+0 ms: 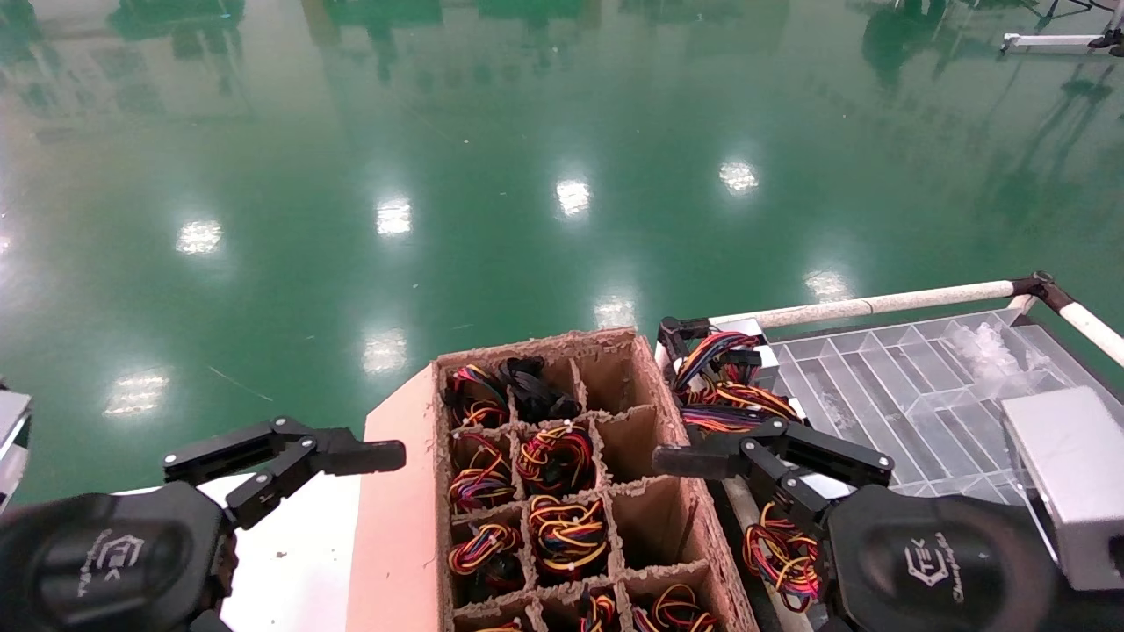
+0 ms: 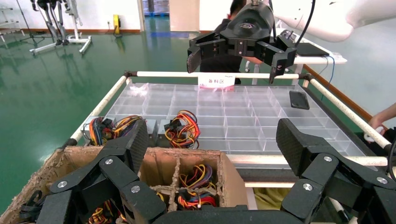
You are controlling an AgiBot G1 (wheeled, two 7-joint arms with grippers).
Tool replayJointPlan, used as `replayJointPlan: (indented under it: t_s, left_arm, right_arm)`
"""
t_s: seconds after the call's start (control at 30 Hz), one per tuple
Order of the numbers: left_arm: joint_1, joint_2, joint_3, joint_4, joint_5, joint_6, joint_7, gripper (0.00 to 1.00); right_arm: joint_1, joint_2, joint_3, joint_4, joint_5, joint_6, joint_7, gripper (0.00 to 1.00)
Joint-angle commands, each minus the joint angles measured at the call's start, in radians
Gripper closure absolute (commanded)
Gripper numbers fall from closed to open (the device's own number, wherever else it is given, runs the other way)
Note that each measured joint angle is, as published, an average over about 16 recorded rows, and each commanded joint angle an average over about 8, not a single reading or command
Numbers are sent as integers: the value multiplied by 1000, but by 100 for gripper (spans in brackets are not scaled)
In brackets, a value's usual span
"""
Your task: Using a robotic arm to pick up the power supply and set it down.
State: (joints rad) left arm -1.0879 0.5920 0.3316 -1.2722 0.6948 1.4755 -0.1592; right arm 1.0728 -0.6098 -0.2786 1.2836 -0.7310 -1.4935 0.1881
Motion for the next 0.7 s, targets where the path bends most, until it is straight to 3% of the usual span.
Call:
replayJointPlan:
  t_s: [0.03,0.17,0.7]
  left_arm:
    - [0,0,0,0,0,0,0,93]
    - [0,0,0,0,0,0,0,100]
    - [0,0,0,0,0,0,0,100]
  right_arm:
    - [0,0,0,0,0,0,0,0]
    - [0,0,0,0,0,0,0,0]
    - [0,0,0,0,0,0,0,0]
